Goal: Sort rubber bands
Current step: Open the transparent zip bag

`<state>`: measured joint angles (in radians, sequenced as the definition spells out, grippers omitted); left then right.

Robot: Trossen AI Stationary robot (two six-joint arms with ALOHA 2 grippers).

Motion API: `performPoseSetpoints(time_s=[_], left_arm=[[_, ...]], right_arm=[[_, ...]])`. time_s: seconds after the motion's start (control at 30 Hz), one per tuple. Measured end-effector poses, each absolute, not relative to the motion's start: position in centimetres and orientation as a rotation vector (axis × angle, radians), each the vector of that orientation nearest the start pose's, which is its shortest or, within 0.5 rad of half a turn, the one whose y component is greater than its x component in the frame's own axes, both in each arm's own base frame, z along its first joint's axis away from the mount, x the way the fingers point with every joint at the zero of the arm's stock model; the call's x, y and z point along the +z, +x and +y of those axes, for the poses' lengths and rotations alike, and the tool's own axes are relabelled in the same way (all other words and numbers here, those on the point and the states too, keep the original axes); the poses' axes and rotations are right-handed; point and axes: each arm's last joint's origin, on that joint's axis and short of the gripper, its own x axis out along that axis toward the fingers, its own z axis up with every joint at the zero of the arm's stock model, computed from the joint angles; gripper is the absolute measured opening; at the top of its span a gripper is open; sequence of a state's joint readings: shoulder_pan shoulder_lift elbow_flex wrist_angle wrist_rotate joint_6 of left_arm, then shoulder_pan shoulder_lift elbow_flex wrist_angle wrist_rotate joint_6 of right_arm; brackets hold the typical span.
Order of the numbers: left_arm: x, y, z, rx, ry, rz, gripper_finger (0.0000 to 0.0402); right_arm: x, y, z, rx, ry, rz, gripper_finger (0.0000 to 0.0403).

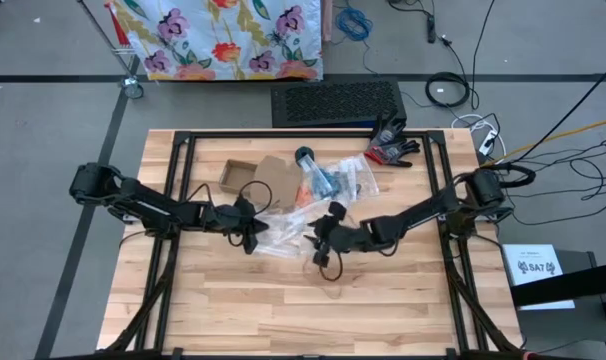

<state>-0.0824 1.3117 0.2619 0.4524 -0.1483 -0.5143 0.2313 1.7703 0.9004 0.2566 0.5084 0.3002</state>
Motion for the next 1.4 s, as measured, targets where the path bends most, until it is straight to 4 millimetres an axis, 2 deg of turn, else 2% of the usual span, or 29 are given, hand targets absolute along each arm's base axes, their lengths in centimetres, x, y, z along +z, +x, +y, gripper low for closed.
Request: performPoseSetpoints(time_s=[0.1, 0.3, 0.43, 0.57, 0.7, 0.87, 1.03, 1.23, 1.4], left_arm=[[12.6, 20.8, -2.1, 0.166, -0.400, 0.524, 0.0015], [13.6, 21.1, -5.0, 0.113, -0.269, 0.497, 0.0004], [14.0, 21.1, -6.5, 0.100, -0.121, 0.536, 0.0003], [14.2, 21.0, -7.5, 0.051, 0.072, 0.629, 0.0002], [15.4, 21.5, -8.1, 0.076, 0.224, 0.633, 0.0001], [17.7, 22.6, -8.5, 0.095, 0.364, 0.598, 0.0001], [19.7, 22.5, -8.4, 0.164, 0.440, 0.646, 0.0001], [22.0, 22.2, -8.4, 0.172, 0.496, 0.618, 0.0000], [22.3, 22.0, -8.2, 0.192, 0.502, 0.606, 0.0000]], right_arm=[[16.0, 35.5, 5.7, -0.293, 0.136, 0.444, 0.0153], [15.0, 37.6, 3.4, -0.176, 0.174, 0.470, 0.0153], [14.5, 38.8, 2.0, -0.100, 0.159, 0.492, 0.0153], [14.7, 39.5, 0.7, -0.048, 0.140, 0.491, 0.0153], [15.6, 40.1, -0.6, -0.006, 0.158, 0.458, 0.0153], [15.3, 39.9, -2.0, -0.008, 0.178, 0.495, 0.0153], [14.8, 39.5, -3.5, -0.029, 0.208, 0.559, 0.0153], [15.0, 39.3, -4.5, 0.149, 0.303, 0.553, 0.0153], [15.0, 39.1, -5.3, 0.209, 0.356, 0.554, 0.0153]])
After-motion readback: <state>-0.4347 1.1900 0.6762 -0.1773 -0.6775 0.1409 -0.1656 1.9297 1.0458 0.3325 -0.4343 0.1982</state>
